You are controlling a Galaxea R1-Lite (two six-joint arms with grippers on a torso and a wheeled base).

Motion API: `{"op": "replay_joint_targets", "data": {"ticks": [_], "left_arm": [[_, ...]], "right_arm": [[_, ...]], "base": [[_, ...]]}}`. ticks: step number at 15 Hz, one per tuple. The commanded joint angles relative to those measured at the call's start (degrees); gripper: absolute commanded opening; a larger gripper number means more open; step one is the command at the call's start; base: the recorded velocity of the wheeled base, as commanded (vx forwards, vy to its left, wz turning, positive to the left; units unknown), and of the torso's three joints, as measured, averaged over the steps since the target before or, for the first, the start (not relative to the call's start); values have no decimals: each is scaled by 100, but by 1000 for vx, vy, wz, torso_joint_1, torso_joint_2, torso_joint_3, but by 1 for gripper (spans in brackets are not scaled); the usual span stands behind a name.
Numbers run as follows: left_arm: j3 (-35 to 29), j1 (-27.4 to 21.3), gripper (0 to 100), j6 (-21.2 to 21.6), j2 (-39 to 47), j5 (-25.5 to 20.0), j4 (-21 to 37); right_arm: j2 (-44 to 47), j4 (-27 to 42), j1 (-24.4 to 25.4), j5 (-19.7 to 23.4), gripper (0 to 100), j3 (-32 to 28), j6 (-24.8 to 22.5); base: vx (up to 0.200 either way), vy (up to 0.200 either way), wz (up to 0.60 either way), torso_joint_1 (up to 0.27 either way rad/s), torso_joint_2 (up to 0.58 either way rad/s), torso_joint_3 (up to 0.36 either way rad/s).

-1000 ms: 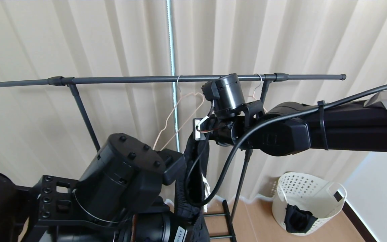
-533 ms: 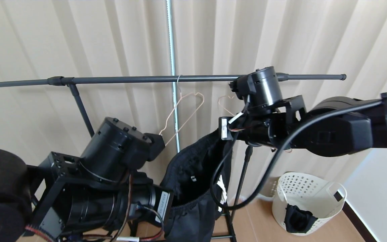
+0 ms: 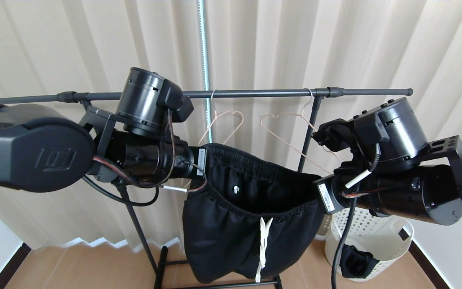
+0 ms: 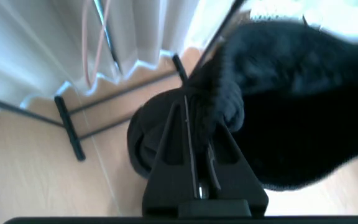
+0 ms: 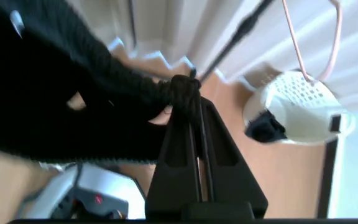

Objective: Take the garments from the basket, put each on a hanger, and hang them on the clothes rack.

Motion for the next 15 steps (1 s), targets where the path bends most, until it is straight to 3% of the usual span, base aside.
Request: {"op": "replay_joint_targets", "data": {"ticks": [1,2,5,6,7,9,10,12,13,14,15], "left_arm": [[-400,27,0,18,351,0,1],[-515,1,0,18,413,0,1],[-585,-52,0,18,413,0,-16],[-682,-61,0,9,413,0,-8],[-699,-70,0,9,413,0,-8],[-699,-78,0,18,378,0,-8],[-655,-78,0,18,316,0,1],[-532,-78,0,132,105,-44,10],[-488,-78,0,159,53,-44,10],[-365,-96,0,255,-35,-53,10],[-304,-122,0,352,-62,-53,10]], "right_arm": [[-155,17,-3,-3,0,51,-1],[-128,8,5,-12,100,174,-88],[-181,34,-21,-3,100,429,-607],[-252,-18,-135,50,100,851,-1310],[-243,-45,-144,59,100,903,-1398],[-216,-449,-153,595,100,947,-1442],[-260,-783,-285,1368,100,1088,-1442],[-427,-1539,-434,2423,100,1492,-1460],[-462,-1741,-478,2669,100,1615,-1468],[-480,-2295,-513,3223,100,1896,-1468],[-462,-2523,-513,3390,100,1984,-1460]], "base": [[0,0,0,0,0,0],[0,0,0,0,0,0],[0,0,0,0,0,0],[0,0,0,0,0,0],[0,0,0,0,0,0],[0,0,0,0,0,0],[0,0,0,0,0,0],[0,0,0,0,0,0],[0,0,0,0,0,0],[0,0,0,0,0,0],[0,0,0,0,0,0]]}}
